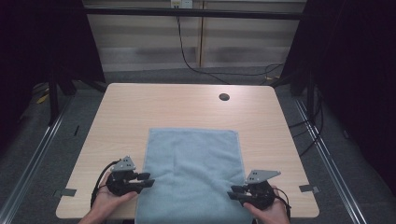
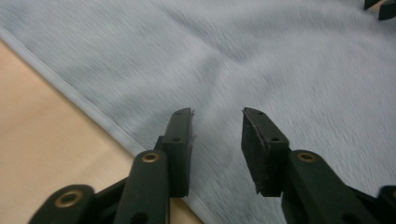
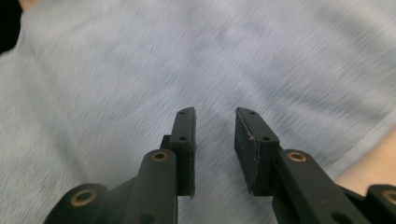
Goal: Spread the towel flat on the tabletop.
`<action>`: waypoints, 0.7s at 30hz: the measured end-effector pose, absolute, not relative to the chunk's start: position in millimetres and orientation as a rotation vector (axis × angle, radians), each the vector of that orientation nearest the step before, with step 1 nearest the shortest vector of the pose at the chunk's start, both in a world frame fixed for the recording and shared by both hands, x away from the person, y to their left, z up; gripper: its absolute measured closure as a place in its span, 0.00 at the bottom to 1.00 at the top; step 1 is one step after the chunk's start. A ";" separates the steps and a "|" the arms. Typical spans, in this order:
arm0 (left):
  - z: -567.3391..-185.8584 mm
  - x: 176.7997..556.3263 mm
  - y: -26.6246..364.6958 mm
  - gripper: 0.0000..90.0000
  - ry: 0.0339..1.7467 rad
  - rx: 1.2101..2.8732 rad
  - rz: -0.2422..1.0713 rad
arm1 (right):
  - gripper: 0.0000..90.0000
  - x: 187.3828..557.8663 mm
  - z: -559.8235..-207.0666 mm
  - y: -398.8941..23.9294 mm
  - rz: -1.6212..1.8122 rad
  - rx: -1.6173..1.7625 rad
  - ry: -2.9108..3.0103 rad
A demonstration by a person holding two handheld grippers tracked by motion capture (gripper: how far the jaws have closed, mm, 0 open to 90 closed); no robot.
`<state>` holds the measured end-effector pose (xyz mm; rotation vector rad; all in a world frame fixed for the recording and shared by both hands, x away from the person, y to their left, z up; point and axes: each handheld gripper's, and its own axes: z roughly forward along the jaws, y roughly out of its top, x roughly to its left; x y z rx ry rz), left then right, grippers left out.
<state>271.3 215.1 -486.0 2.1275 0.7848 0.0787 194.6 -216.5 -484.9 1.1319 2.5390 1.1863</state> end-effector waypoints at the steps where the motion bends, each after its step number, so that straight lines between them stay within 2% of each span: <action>1: -485.0 280.8 212.5 0.66 0.798 2.110 0.082 | 0.75 206.4 -478.8 -219.4 1.221 1.127 2.499; 6: -491.4 305.1 198.0 0.62 0.808 2.155 0.127 | 0.69 240.2 -473.3 -224.3 1.234 1.151 2.433; 7: -494.7 313.8 193.4 0.61 0.850 2.179 0.204 | 0.67 262.2 -471.2 -226.0 1.230 1.181 2.415; 9: -499.1 319.5 194.7 0.60 0.876 2.169 0.173 | 0.65 282.4 -467.8 -227.1 1.240 1.205 2.389; 11: -501.0 318.5 195.9 0.62 0.848 2.163 0.190 | 0.64 301.8 -467.0 -227.8 1.241 1.216 2.369; 15: -502.1 314.9 194.1 0.58 0.809 2.184 0.225 | 0.61 336.3 -474.2 -228.9 1.189 1.240 2.345; 21: -505.6 317.9 201.8 0.61 0.802 2.131 0.177 | 0.56 378.1 -492.9 -226.8 1.100 1.287 2.311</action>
